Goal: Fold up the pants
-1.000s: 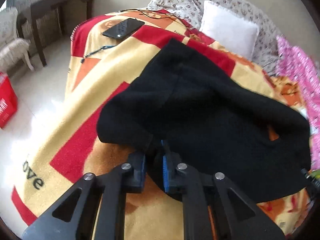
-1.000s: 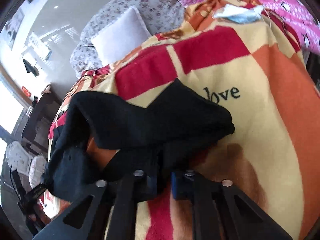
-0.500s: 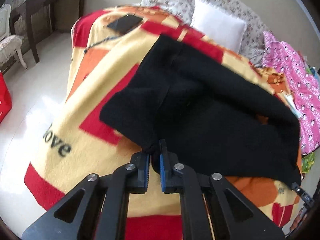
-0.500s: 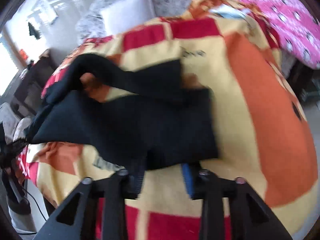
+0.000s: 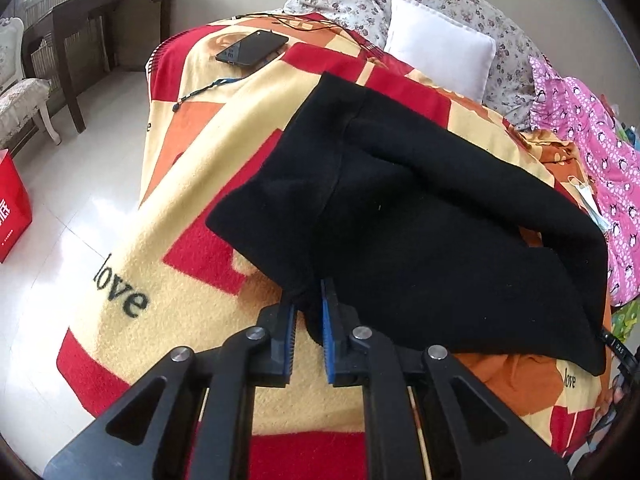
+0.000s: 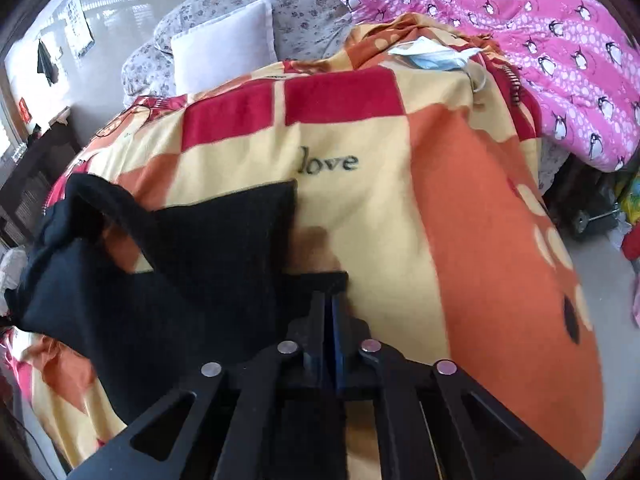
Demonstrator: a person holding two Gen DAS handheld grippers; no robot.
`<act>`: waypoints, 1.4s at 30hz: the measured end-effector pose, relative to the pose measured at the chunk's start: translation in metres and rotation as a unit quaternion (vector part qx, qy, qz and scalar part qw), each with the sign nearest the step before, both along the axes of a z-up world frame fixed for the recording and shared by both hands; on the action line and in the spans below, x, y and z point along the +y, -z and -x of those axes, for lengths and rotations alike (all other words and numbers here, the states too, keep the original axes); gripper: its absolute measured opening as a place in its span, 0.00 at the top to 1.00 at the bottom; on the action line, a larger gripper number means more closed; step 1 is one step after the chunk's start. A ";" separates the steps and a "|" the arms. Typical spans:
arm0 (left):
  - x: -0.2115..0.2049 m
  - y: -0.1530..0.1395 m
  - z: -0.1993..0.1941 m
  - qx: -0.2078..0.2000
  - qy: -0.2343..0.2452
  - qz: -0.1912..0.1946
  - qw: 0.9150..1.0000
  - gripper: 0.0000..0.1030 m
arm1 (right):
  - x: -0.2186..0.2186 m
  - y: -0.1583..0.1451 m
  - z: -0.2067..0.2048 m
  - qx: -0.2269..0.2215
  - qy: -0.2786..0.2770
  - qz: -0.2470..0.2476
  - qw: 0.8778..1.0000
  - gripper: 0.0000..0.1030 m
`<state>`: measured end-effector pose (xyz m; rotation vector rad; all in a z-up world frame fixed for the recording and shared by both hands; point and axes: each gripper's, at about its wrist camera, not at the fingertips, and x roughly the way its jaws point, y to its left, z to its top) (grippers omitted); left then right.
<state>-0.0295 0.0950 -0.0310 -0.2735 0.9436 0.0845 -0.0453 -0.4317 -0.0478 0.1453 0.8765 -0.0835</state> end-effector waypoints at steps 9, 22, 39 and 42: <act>-0.003 0.012 -0.002 0.016 0.002 -0.012 1.000 0.84 | -0.009 -0.004 -0.026 0.003 0.025 0.093 0.995 0.99; 0.015 -0.032 0.018 -0.033 -0.016 -0.038 0.999 0.54 | 0.049 -0.054 0.009 -0.060 -0.069 0.009 0.996 0.57; -0.035 0.013 -0.035 -0.001 0.024 -0.067 0.997 0.39 | 0.225 0.012 -0.041 0.024 -0.267 0.022 0.963 0.51; -0.034 0.010 -0.038 -0.006 0.028 -0.069 0.997 0.38 | 0.233 -0.007 -0.049 0.017 -0.290 0.012 0.957 0.50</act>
